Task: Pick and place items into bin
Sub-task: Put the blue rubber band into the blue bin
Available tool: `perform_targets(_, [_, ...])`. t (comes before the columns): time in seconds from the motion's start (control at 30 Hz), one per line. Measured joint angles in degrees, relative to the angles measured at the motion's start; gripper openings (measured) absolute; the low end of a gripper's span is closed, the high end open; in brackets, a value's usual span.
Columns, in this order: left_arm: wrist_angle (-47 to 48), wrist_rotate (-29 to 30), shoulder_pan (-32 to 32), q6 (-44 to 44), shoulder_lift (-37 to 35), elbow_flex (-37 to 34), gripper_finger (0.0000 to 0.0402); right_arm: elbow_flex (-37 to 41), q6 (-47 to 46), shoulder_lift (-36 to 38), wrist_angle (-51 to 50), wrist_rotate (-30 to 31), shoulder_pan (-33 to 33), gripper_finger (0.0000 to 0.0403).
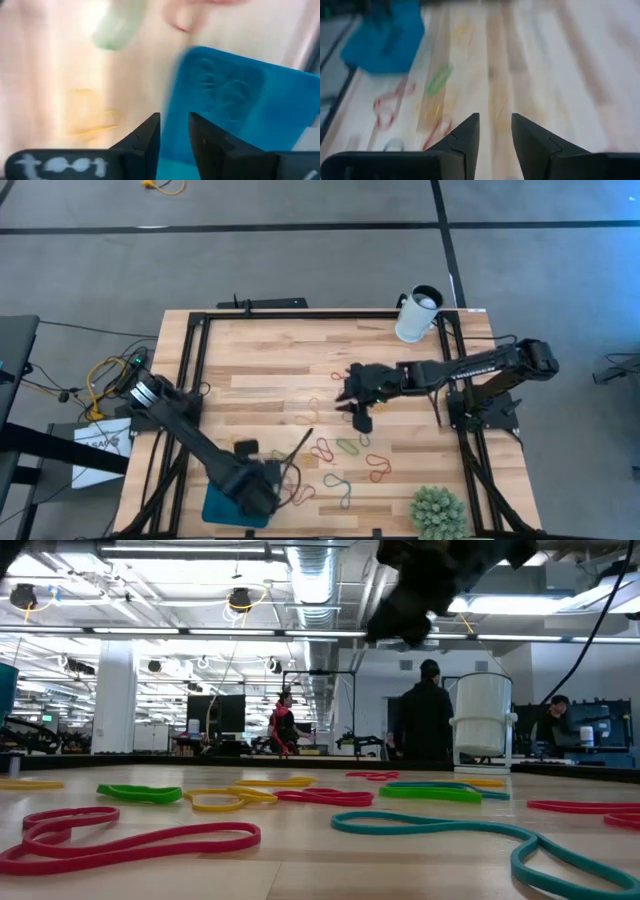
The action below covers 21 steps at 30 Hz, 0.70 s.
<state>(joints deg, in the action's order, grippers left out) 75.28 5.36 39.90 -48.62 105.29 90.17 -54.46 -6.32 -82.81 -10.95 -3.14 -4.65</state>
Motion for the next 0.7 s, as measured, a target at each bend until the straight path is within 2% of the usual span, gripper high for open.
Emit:
perform_targets(0.17, [8.45,15.17,0.76,-0.26,-7.83,2.87,0.0091,0.00,-4.76,0.00,-11.10,1.39,-3.79,0.0107])
perform_targets(0.33, [10.78,26.43,0.10,-0.39,-19.50,-0.96,0.0091,0.00,-12.43,-0.30,-17.07,9.48,-6.81,0.0107])
perform_targets(0.5, [6.53,37.48,-0.97,-1.76,-31.38,-11.13,0.0091,-0.03,-17.72,-6.46,-16.83,10.75,-6.81,0.0107])
perform_targets(0.7, [-7.73,38.93,-1.21,0.76,-44.25,-29.06,0.0091,-0.78,-19.16,-15.18,-18.96,10.73,-4.16,0.0107])
